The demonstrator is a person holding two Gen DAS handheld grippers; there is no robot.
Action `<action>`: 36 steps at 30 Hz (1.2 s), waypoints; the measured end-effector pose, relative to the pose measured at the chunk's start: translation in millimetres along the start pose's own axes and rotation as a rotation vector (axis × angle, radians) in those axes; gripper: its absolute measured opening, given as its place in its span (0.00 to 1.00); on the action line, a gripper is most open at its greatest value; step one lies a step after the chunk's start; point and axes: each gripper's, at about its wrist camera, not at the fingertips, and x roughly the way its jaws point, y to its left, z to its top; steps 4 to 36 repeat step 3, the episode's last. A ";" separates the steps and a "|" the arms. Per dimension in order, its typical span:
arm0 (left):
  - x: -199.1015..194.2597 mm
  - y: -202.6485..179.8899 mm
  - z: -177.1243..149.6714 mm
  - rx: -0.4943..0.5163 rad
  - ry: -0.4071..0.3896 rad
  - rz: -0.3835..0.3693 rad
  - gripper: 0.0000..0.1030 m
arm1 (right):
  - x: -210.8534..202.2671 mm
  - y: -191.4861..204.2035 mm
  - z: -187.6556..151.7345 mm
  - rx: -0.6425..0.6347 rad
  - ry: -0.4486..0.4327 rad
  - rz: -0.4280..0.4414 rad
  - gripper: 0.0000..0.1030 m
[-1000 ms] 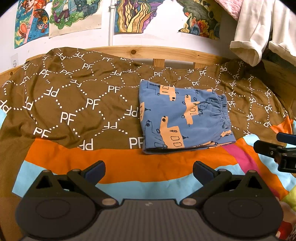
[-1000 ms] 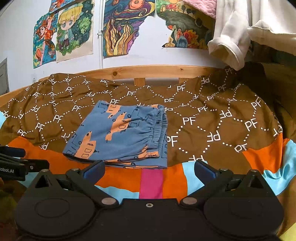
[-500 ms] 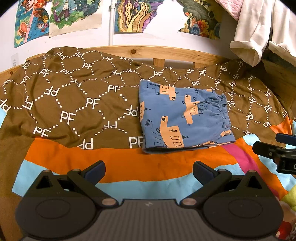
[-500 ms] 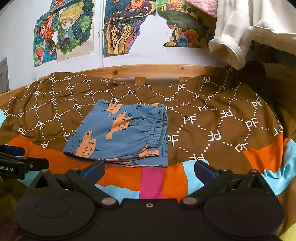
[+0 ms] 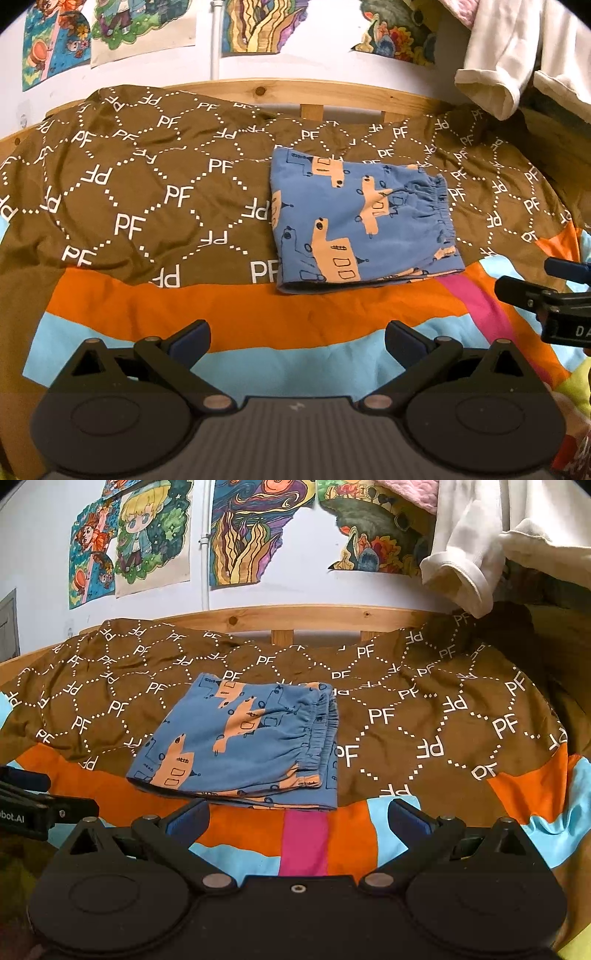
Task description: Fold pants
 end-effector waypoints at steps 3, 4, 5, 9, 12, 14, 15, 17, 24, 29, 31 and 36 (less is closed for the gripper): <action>0.0 -0.5 0.4 -0.006 0.004 0.003 1.00 | 0.0 0.0 0.4 0.002 -0.001 0.000 0.99; 0.0 -0.5 0.4 -0.006 0.004 0.003 1.00 | 0.0 0.0 0.4 0.002 -0.001 0.000 0.99; 0.0 -0.5 0.4 -0.006 0.004 0.003 1.00 | 0.0 0.0 0.4 0.002 -0.001 0.000 0.99; 0.0 -0.5 0.4 -0.006 0.004 0.003 1.00 | 0.0 0.0 0.4 0.002 -0.001 0.000 0.99; 0.0 -0.5 0.4 -0.006 0.004 0.003 1.00 | 0.0 0.0 0.4 0.002 -0.001 0.000 0.99; 0.0 -0.5 0.4 -0.006 0.004 0.003 1.00 | 0.0 0.0 0.4 0.002 -0.001 0.000 0.99; 0.0 -0.5 0.4 -0.006 0.004 0.003 1.00 | 0.0 0.0 0.4 0.002 -0.001 0.000 0.99; 0.0 -0.5 0.4 -0.006 0.004 0.003 1.00 | 0.0 0.0 0.4 0.002 -0.001 0.000 0.99; 0.0 -0.5 0.4 -0.006 0.004 0.003 1.00 | 0.0 0.0 0.4 0.002 -0.001 0.000 0.99; 0.0 -0.5 0.4 -0.006 0.004 0.003 1.00 | 0.0 0.0 0.4 0.002 -0.001 0.000 0.99; 0.0 -0.5 0.4 -0.006 0.004 0.003 1.00 | 0.0 0.0 0.4 0.002 -0.001 0.000 0.99; 0.0 -0.5 0.4 -0.006 0.004 0.003 1.00 | 0.0 0.0 0.4 0.002 -0.001 0.000 0.99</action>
